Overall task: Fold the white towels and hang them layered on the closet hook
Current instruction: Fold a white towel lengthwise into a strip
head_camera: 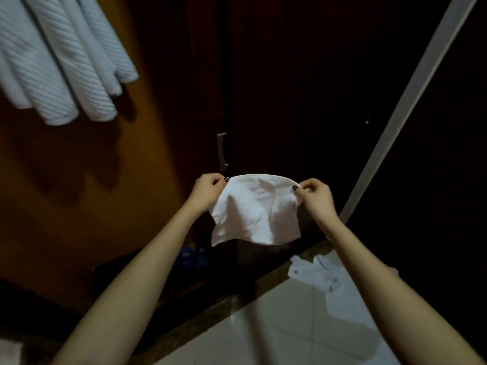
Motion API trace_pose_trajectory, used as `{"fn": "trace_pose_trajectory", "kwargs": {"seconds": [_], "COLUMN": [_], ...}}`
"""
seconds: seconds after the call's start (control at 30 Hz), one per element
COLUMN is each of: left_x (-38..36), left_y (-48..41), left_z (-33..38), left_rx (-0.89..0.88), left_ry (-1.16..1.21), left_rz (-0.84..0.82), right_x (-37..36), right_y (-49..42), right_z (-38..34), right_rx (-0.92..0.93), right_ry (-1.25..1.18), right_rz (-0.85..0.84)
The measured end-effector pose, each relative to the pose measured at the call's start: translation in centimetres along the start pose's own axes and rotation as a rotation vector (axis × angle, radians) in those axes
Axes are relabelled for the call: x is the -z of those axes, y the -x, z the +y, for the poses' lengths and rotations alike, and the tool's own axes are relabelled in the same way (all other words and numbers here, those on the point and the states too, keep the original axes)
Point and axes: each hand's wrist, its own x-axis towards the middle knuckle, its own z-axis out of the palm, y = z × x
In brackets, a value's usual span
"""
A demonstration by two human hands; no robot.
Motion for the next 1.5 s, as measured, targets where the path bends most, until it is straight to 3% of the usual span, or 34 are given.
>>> {"fn": "trace_pose_trajectory", "kwargs": {"seconds": [0.2,0.33,0.43,0.73,0.9,1.0,1.07,1.13,1.23,1.37,1.5], "left_x": [1.6,2.5,3.2,8.9,12.5,14.4,15.8,16.9,17.6,17.7,17.2], "left_y": [5.2,9.1,11.9,18.3,21.2,22.7,23.8,24.5,25.3,26.3,27.6], "left_z": [0.0,-0.6,-1.2,-2.9,-4.3,-5.9,-6.9,-7.8,-9.1,-10.7,-11.4], "left_rx": [0.265,0.416,0.473,0.451,0.356,0.246,0.082,-0.004,0.043,0.080,0.147], "left_ry": [0.327,0.558,0.724,1.102,1.073,0.685,0.334,0.130,0.130,0.251,0.333], "left_rz": [0.338,0.581,0.660,0.876,0.873,0.905,0.790,0.632,0.494,0.302,0.283], "right_x": [-5.8,-8.8,-11.1,-17.3,-20.1,-21.1,-21.3,-21.3,-21.1,-20.6,-19.5], "right_y": [3.4,6.5,9.9,17.4,20.0,20.8,21.0,21.2,21.7,22.3,23.1], "right_z": [-6.1,-7.7,-7.9,-11.1,-13.7,-14.6,-15.0,-15.5,-15.6,-14.5,-13.0], "right_rx": [0.312,0.338,0.361,0.577,0.612,0.535,0.489,0.456,0.414,0.368,0.298], "right_ry": [-0.157,-0.130,-0.117,-0.133,-0.284,-0.351,-0.388,-0.419,-0.442,-0.402,-0.328], "right_rz": [-0.391,-0.549,-0.672,-0.730,-0.574,-0.612,-0.655,-0.715,-0.760,-0.664,-0.592]}}
